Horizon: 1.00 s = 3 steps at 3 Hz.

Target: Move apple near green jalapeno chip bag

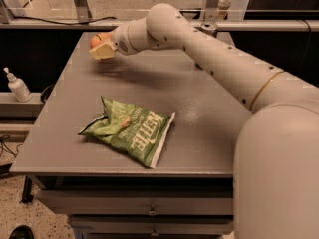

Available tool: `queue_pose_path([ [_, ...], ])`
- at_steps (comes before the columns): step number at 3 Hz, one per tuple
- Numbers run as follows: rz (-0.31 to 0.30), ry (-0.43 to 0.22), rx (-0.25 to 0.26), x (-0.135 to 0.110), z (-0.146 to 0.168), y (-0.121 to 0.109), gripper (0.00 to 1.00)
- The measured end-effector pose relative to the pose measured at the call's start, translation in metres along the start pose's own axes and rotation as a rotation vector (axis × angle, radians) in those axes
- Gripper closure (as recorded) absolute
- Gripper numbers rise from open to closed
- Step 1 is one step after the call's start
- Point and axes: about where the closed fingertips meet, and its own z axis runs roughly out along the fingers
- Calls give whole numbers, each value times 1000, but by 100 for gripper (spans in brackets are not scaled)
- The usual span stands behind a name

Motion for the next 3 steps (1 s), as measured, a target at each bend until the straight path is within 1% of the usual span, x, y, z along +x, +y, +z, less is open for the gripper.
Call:
queue_pose_path([
  [1, 16, -23, 22, 3, -38, 0, 100],
  [2, 22, -37, 33, 9, -74, 5, 100],
  [3, 56, -35, 43, 31, -120, 14, 100],
])
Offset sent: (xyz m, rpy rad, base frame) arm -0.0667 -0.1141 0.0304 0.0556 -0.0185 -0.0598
